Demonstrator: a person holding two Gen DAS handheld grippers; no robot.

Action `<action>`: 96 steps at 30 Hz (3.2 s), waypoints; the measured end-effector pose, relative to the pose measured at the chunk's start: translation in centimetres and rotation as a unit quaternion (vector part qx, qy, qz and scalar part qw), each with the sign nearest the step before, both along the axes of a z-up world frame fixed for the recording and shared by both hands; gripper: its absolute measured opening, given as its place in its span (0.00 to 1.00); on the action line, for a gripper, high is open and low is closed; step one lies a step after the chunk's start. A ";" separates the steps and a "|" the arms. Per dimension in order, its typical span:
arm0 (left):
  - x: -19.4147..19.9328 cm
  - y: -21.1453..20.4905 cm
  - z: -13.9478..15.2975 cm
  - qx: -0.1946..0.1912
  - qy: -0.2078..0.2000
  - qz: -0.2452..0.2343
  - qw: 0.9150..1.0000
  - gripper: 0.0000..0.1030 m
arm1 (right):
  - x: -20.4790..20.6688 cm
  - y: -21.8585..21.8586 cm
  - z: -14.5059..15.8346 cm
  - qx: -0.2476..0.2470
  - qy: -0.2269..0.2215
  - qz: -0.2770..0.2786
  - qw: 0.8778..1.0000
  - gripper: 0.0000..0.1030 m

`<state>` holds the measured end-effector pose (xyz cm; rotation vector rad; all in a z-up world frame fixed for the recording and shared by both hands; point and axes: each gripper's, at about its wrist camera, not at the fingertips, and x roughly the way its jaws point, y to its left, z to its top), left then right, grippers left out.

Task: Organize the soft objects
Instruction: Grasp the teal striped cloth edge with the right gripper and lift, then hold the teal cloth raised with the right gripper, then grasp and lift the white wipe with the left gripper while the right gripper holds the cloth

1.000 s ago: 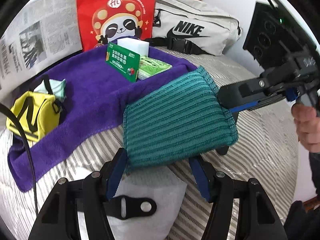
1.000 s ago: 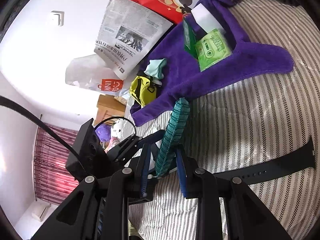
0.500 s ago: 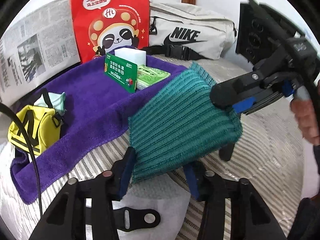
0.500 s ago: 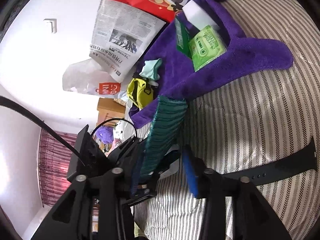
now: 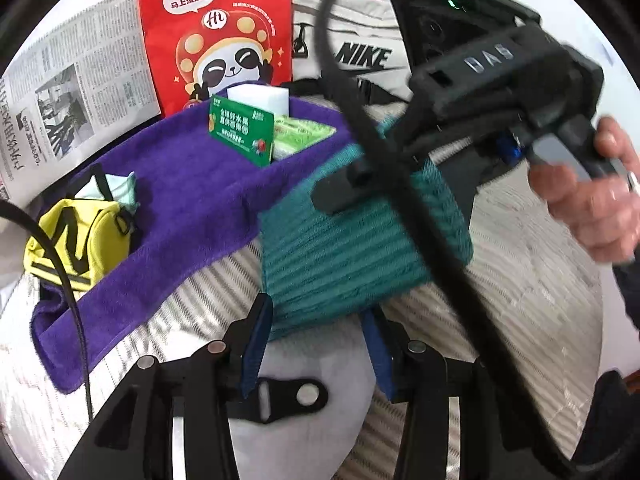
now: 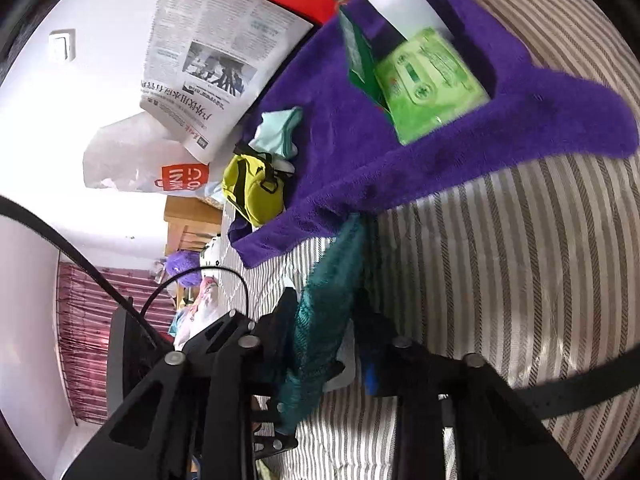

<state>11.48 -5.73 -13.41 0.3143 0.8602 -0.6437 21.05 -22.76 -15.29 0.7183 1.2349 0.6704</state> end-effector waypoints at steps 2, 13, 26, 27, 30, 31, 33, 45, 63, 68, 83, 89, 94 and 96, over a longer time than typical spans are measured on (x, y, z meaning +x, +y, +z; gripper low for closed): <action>-0.4 0.2 -0.2 0.021 -0.004 0.003 1.000 0.43 | 0.0 0.0 0.2 0.006 0.001 -0.002 1.000 0.20; -1.9 2.7 -0.3 0.024 0.006 0.023 0.999 0.47 | -2.8 -2.8 4.4 -0.031 -0.077 -0.032 0.996 0.18; -3.7 3.0 2.4 0.015 -0.007 0.089 0.996 0.53 | -7.4 -5.1 6.7 -0.214 -0.176 -0.082 0.957 0.18; -3.7 3.1 2.4 0.020 -0.004 0.100 0.995 0.53 | -7.7 -4.8 6.7 -0.231 -0.181 -0.082 0.952 0.18; -3.8 3.7 2.7 0.012 0.005 0.119 0.993 0.53 | -8.5 -3.2 6.7 -0.264 -0.197 -0.072 0.941 0.18; -3.9 4.1 2.8 0.006 0.011 0.127 0.992 0.53 | -8.7 -2.7 6.7 -0.272 -0.200 -0.070 0.939 0.18; -4.1 4.7 2.8 0.007 0.013 0.144 0.989 0.53 | -9.1 -1.6 6.7 -0.289 -0.208 -0.064 0.932 0.18; -5.6 9.1 3.9 -0.013 0.013 0.222 0.975 0.58 | -10.9 1.0 7.2 -0.279 -0.234 -0.033 0.931 0.18; -3.3 6.9 -1.2 0.038 0.051 0.169 0.984 0.68 | -10.5 -1.2 6.3 -0.263 -0.206 -0.043 0.942 0.18; -3.6 7.3 -0.7 0.023 0.047 0.171 0.984 0.07 | -10.3 -0.9 6.4 -0.264 -0.208 -0.043 0.941 0.18; -4.4 8.5 2.3 -0.041 0.047 0.154 0.986 0.06 | -10.2 -0.4 6.6 -0.260 -0.210 -0.038 0.942 0.18; -3.9 8.3 3.8 -0.050 0.035 0.149 0.987 0.06 | -9.9 0.1 7.0 -0.259 -0.215 -0.033 0.941 0.18; -3.5 8.3 4.7 -0.055 0.029 0.147 0.987 0.06 | -9.8 0.5 8.0 -0.261 -0.227 -0.030 0.938 0.18; -3.3 8.4 5.1 -0.056 0.024 0.147 0.987 0.06 | -9.8 0.6 8.7 -0.263 -0.235 -0.031 0.935 0.18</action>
